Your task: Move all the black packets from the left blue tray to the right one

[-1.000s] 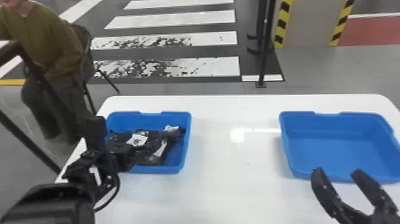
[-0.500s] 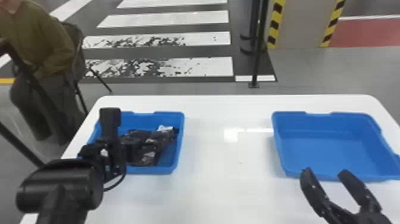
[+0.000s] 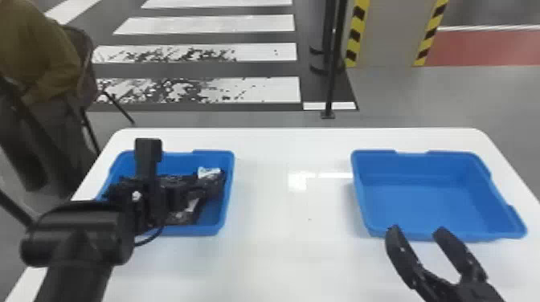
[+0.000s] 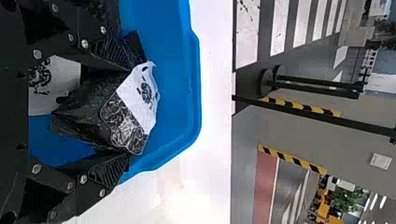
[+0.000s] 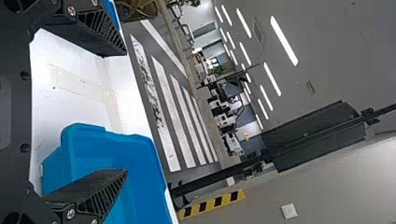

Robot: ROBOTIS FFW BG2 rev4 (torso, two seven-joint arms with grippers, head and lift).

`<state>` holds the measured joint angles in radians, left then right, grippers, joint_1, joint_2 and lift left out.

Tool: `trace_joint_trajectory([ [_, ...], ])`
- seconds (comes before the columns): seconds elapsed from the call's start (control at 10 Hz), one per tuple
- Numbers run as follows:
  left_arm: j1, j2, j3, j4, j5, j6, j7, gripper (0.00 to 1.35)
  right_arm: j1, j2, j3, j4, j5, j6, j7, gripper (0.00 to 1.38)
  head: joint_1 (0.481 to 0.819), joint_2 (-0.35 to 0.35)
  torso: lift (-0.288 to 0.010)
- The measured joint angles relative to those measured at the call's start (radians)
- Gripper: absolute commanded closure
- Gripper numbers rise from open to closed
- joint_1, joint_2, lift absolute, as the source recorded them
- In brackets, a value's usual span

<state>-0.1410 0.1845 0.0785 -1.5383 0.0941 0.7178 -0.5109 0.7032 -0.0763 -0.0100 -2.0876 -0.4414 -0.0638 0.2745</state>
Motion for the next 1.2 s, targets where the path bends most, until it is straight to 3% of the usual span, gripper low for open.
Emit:
trace_joint_trajectory([
  [0.1,0.007,-0.005,0.007,0.001,-0.002,-0.013,0.004,1.20,0.001,0.000,0.000,0.000,-0.003,0.000,0.000,0.12,0.695,0.064,-0.140],
  [0.3,0.020,-0.007,0.010,-0.012,-0.031,-0.083,0.004,1.20,0.002,0.000,0.000,0.000,-0.007,0.000,0.000,0.12,0.695,0.068,-0.140],
  [0.4,0.047,-0.008,0.024,-0.070,-0.036,-0.081,0.003,1.20,0.003,0.000,0.000,0.000,-0.009,0.000,0.000,0.12,0.695,0.073,-0.140],
  [0.8,0.269,-0.016,0.117,-0.483,0.006,0.019,-0.016,1.20,-0.011,-0.001,0.001,-0.025,-0.014,0.019,0.037,0.12,0.695,0.100,-0.140],
  [1.0,0.374,-0.016,0.100,-0.618,0.086,-0.048,-0.030,1.20,-0.065,-0.008,0.002,-0.060,-0.064,0.142,0.117,0.12,0.695,0.092,-0.140],
  [1.2,0.437,-0.011,0.041,-0.665,0.176,-0.116,-0.044,1.20,-0.164,-0.018,0.002,-0.046,-0.152,0.301,0.198,0.12,0.695,0.065,-0.140],
])
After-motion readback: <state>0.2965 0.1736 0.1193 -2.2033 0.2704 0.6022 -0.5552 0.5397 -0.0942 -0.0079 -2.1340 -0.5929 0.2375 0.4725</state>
